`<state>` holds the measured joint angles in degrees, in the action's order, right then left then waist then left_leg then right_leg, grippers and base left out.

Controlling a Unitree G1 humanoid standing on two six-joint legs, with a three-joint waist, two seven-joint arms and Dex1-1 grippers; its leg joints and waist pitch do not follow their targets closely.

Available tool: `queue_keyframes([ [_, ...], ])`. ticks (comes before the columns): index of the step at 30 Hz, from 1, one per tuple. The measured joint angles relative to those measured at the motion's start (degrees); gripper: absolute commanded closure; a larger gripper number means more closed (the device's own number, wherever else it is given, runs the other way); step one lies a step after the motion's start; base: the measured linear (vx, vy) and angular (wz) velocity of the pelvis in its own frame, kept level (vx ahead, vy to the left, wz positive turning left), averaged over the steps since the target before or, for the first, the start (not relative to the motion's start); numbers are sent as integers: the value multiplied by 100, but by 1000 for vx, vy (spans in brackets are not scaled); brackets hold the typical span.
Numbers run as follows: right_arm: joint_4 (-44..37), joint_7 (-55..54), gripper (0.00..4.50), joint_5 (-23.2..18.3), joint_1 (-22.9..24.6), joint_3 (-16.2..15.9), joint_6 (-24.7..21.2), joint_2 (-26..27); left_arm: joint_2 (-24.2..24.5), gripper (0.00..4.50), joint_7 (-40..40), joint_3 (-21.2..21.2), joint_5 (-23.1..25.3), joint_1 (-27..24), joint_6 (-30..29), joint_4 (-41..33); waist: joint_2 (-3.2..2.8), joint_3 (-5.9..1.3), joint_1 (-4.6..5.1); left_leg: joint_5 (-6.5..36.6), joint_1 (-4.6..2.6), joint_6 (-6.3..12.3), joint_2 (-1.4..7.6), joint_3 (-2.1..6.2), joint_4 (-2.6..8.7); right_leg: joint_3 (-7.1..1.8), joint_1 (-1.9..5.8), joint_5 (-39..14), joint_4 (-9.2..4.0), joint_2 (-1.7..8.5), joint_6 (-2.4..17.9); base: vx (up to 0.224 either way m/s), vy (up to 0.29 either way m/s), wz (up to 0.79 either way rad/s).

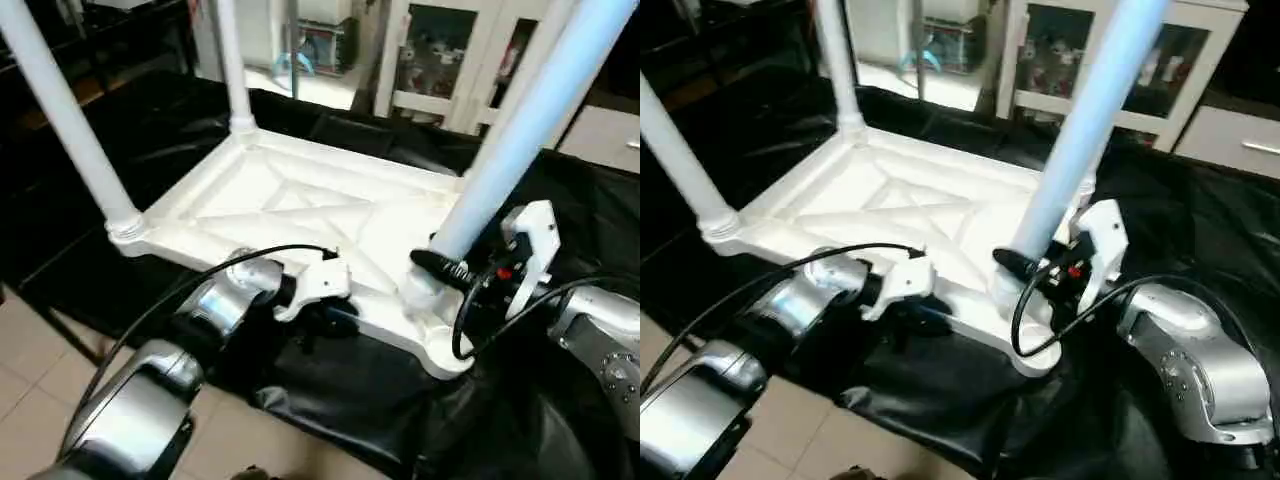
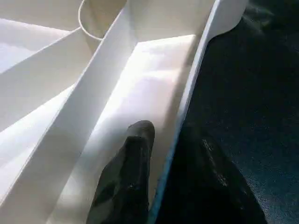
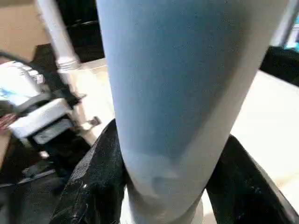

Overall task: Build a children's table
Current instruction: Rotate table base

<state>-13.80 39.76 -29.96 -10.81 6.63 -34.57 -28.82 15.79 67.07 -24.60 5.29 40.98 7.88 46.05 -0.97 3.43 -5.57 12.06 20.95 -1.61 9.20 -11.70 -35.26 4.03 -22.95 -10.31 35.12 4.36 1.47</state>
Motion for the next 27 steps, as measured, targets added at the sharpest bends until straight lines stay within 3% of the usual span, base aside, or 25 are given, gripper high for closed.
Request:
queue_keyframes([
  [9, 175, 1, 264, 48, -79, -62, 106, 114, 977, 370, -69, 277, -95, -857, -727, -1370, 89, -9, 392, 4, -34, -12, 8, 39, 18, 25, -13, -5, 12, -3, -29, 0, 0, 0],
  [17, 300, 48, 264, 101, -136, -141, 145, 115, 1720, 373, -401, 675, 122, -1187, -1207, -1854, 155, -1, 435, 30, -91, -58, 8, 83, 41, 59, -20, -3, -12, -3, -27, 0, -1, -2],
  [20, 371, 66, 264, 105, -217, -157, 148, 114, 1849, 376, -416, 804, 99, -1358, -1085, -2025, 191, 3, 380, 36, -91, -67, 7, 82, 45, 59, -22, 6, -10, -3, -12, 0, 0, 0],
  [27, 554, 124, 264, 107, -407, -259, 151, 133, 1519, 379, -231, 768, -102, -1501, -732, -2364, 266, 16, 23, 33, -84, -39, 4, 39, 60, 49, -50, 18, -13, 18, 16, 0, 0, 0],
])
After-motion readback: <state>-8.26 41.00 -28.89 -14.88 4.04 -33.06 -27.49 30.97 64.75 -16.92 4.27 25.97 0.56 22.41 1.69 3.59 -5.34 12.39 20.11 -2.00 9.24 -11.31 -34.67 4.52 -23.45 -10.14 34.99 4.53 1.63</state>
